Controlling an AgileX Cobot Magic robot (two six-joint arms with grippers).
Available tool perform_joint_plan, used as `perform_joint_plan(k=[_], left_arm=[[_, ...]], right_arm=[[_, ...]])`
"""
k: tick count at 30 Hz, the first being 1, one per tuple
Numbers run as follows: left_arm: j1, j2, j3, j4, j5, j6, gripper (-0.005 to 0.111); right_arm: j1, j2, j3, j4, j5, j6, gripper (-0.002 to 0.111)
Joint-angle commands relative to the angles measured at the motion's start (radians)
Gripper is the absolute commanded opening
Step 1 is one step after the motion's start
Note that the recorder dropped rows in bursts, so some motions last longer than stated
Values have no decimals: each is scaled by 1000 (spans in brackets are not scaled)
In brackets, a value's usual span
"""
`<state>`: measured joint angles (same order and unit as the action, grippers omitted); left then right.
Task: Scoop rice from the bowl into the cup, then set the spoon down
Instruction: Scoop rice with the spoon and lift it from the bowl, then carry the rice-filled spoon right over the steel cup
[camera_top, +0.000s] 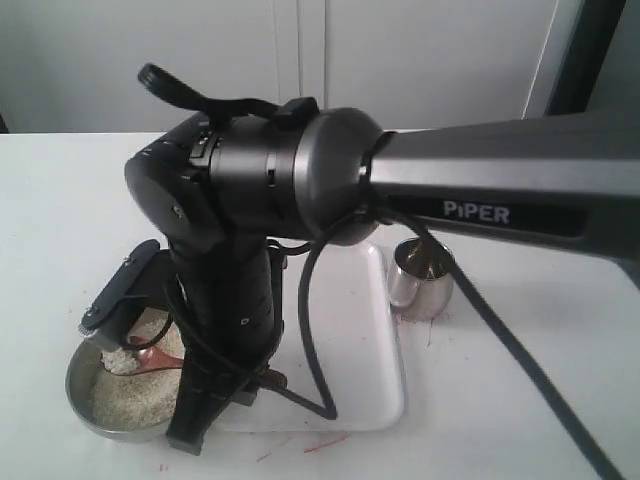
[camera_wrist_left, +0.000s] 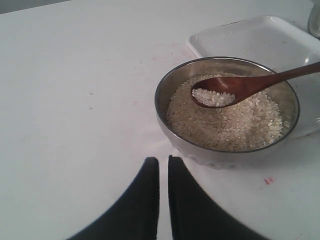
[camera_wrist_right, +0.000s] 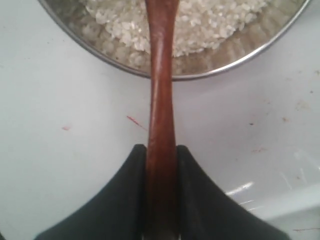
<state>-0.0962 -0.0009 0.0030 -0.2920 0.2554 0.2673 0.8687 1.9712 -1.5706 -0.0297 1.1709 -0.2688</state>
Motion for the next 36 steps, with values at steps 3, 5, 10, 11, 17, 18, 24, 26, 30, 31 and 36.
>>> perform_joint_plan(k=[3,5,10,11,17,18,24,26,30,31,36], left_arm=[[-5,1,-3,-7,-1,-2,14],[-5,1,-3,-7,-1,-2,14],[-5,1,-3,-7,-1,-2,14],[-5,1,-3,-7,-1,-2,14],[-5,1,-3,-7,-1,-2,14],[-5,1,-3,-7,-1,-2,14],[-5,1,-3,-7,-1,-2,14],[-5,1,-3,-7,-1,-2,14],[-5,1,-3,-7,-1,-2,14],[-5,1,-3,-7,-1,-2,14],[-5,1,-3,-7,-1,-2,14]], right_arm=[[-30,-55,3,123,17,-78,0],[-30,-80,21,100,18,-78,0],[-30,-153,70,67,50,-69,0],[-30,-171,82,55,50,-65,0],[-35,-287,154,10,50,-40,0],[-42,-308,163,10,50,-38,0],[-116,-433,218,1,50,23,0],[-146,-469,229,-23,50,62,0],[-193,-538,248,-145,50,148,0],[-205,-551,257,-163,50,164,0],[-278,-582,315,-165,50,167,0]])
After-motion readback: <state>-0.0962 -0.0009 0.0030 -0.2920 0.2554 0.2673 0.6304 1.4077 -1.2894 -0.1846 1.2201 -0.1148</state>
